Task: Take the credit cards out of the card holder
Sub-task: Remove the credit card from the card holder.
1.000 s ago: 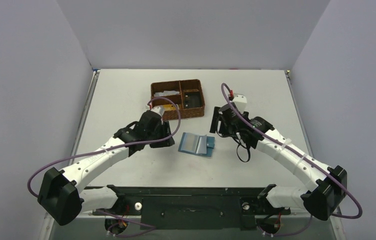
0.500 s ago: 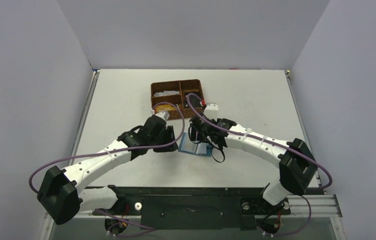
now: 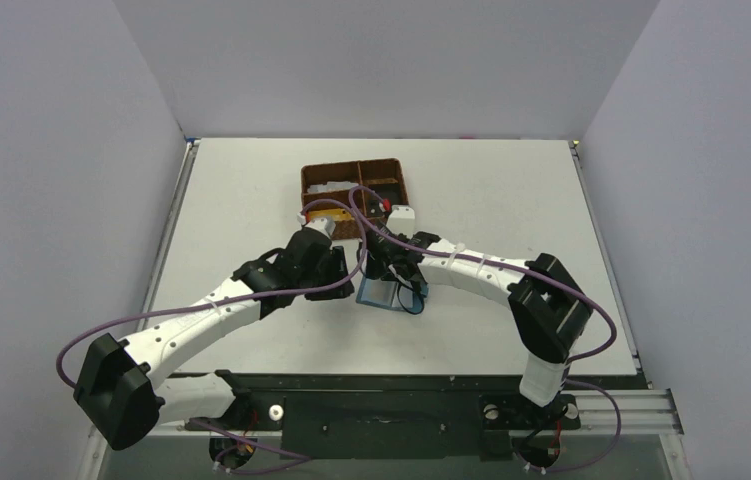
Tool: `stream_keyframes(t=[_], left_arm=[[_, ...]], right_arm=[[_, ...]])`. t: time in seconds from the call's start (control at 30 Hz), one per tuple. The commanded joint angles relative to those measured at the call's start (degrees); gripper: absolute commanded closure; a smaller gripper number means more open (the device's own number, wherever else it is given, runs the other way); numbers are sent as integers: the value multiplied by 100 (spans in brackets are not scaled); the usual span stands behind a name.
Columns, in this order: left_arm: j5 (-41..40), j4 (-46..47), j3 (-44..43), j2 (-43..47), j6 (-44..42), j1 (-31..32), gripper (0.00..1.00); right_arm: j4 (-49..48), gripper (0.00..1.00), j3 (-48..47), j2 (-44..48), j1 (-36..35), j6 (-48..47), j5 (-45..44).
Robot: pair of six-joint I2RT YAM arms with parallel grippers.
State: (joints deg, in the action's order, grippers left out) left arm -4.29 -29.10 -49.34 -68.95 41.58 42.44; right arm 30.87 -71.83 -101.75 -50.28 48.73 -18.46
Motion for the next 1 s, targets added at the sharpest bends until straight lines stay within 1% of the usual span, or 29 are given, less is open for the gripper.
stream_keyframes(t=[0.0,0.33,0.5,0.63,0.7,0.97], left_arm=[[-85,-13,-350,225,5,24,55],[-100,40,-292,253,80,24,55],[-88,64,-358,181,108,22,55],[-118,89,-316,203,134,18,55],[-141,93,-300,206,139,16,55],[-171,53,-268,192,109,-15,55]], right_arm=[[-235,43,-258,-145,11,67,-13],[-530,44,16,-374,5,248,114],[-566,48,161,-413,1,285,51],[-569,48,299,-375,13,282,-81],[-597,51,342,-404,3,276,-95],[-610,53,324,-561,-23,271,-131]])
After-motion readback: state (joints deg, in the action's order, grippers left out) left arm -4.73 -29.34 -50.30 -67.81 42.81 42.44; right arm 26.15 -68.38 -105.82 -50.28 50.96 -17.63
